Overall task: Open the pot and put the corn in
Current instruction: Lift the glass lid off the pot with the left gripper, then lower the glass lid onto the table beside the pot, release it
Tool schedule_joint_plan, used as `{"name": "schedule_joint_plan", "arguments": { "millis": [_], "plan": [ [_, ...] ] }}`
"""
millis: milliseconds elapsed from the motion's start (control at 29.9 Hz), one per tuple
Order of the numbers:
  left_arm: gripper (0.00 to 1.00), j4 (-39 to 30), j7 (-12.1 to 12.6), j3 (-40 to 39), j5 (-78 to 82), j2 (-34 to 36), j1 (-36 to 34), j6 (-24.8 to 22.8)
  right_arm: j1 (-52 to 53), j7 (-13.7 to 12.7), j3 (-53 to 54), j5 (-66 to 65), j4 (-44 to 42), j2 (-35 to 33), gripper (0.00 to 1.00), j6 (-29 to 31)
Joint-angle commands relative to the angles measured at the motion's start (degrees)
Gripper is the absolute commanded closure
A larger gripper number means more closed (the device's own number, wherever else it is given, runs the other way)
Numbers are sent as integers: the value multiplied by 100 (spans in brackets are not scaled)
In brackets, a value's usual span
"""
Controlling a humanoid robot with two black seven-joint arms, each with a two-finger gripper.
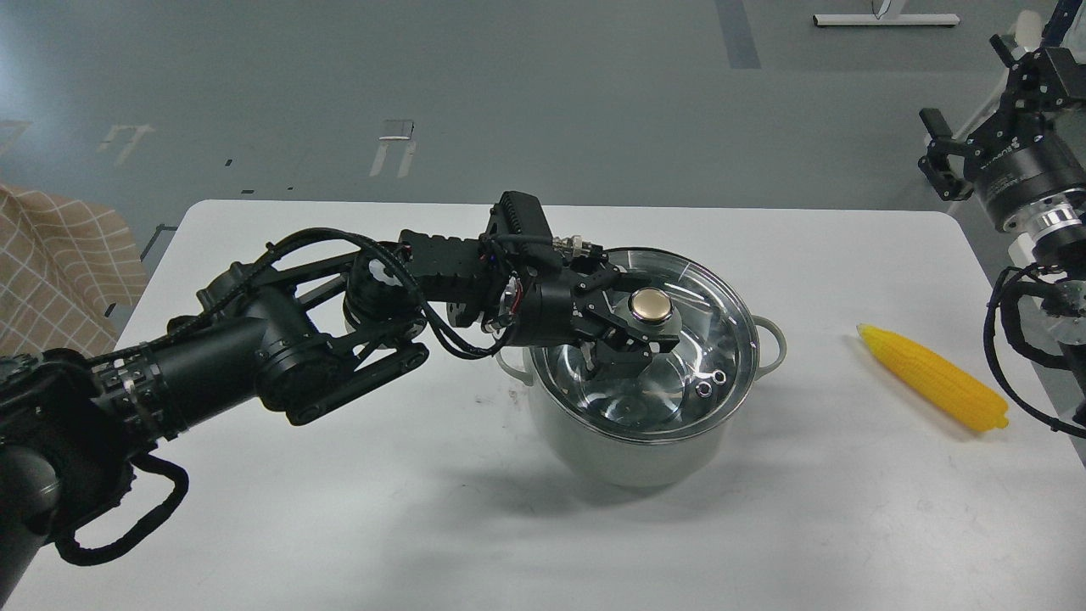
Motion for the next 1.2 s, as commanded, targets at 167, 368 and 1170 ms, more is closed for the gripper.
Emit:
{"name": "schedule_joint_plan", "arguments": {
  "millis": [167, 368, 1170],
  "plan": [
    [100, -26, 33, -59, -1, -149, -51, 103, -16, 0, -1, 0, 36, 1, 1, 4],
    [100, -105, 7, -190, -1, 26, -410, 103, -7, 0, 8, 0, 36, 1, 1, -4],
    [100, -1151, -227, -191, -1716, 4624, 1424, 2229, -16, 0, -9, -9, 27, 1, 1, -4]
  ]
}}
